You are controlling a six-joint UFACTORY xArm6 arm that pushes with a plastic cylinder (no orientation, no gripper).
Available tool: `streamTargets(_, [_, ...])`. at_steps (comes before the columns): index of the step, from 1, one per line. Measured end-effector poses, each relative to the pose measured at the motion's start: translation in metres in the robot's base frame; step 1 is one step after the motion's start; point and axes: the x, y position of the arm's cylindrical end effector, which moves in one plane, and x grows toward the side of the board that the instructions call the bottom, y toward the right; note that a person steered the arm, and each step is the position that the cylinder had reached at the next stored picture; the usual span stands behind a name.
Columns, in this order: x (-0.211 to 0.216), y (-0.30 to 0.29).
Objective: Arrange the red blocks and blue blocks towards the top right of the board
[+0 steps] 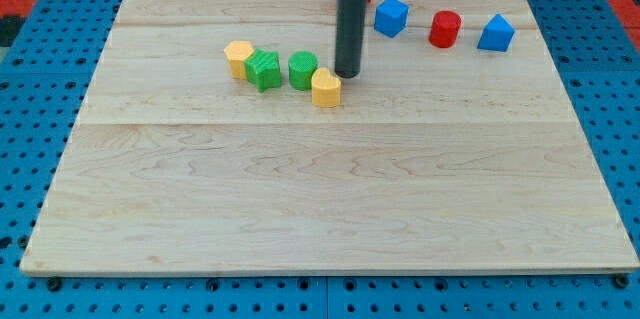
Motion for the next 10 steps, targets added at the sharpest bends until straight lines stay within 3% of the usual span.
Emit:
streamTargets(1, [0.023,0.091])
streamTargets(2, [0.048,0.063])
streamTargets(4, [-0.002,0.286])
streamTargets(6, [-0.070,0.225])
streamTargets(8, [-0.078,0.133])
streamTargets(9, [-0.130,0.170])
streamTargets(10, [-0.151,0.091])
